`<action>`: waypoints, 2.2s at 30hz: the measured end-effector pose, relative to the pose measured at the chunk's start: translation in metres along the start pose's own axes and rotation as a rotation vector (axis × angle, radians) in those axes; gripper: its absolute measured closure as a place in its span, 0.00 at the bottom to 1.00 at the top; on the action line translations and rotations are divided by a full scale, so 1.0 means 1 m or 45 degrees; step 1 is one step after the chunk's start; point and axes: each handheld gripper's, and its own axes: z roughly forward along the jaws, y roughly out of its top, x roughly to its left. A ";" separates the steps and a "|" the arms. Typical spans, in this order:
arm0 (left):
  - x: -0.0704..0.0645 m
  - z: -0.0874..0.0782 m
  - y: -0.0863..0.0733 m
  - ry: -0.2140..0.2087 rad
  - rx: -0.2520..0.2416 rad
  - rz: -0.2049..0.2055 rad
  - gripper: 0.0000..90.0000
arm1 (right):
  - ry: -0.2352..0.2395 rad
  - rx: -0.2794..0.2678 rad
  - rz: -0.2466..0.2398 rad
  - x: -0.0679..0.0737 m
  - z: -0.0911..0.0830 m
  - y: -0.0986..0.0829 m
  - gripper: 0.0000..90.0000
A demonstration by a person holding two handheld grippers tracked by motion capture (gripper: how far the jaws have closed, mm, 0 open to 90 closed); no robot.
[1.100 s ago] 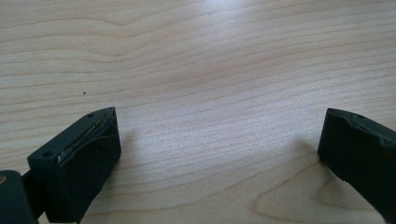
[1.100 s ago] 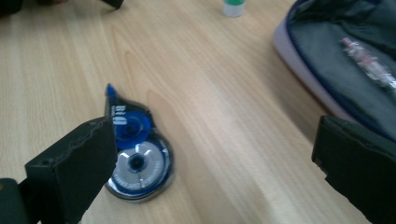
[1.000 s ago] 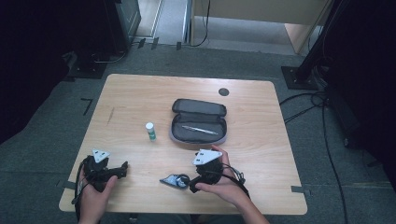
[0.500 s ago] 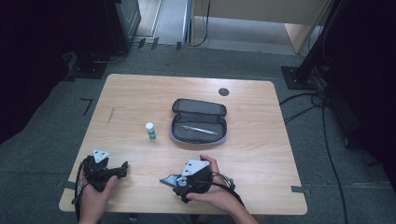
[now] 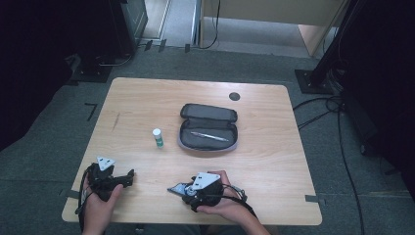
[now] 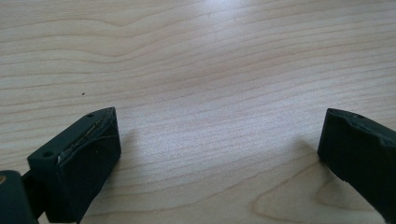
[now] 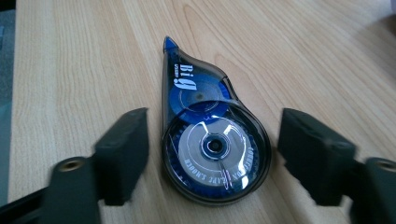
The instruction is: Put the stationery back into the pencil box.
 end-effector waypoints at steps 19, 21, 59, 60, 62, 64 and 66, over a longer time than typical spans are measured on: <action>0.000 0.000 0.000 -0.001 0.001 0.001 0.00 | -0.053 -0.099 0.057 -0.020 -0.029 0.006 0.47; 0.000 0.000 0.000 -0.001 0.000 0.001 0.00 | -0.065 -0.110 0.058 -0.023 -0.034 0.009 0.47; 0.000 0.000 0.000 0.000 0.002 0.003 0.00 | -0.280 -0.160 0.190 -0.100 -0.073 0.047 0.47; 0.000 0.000 0.000 -0.001 0.002 0.003 0.00 | -0.283 -0.162 0.198 -0.103 -0.073 0.047 0.47; 0.000 0.000 0.000 -0.001 0.002 0.003 0.00 | -0.303 -0.153 0.223 -0.108 -0.072 0.045 0.47; 0.000 0.000 0.000 0.000 0.002 0.003 0.00 | -0.318 -0.147 0.231 -0.113 -0.071 0.043 0.47; 0.000 0.000 0.000 0.000 0.001 0.003 0.00 | -0.337 -0.132 0.261 -0.119 -0.070 0.041 0.47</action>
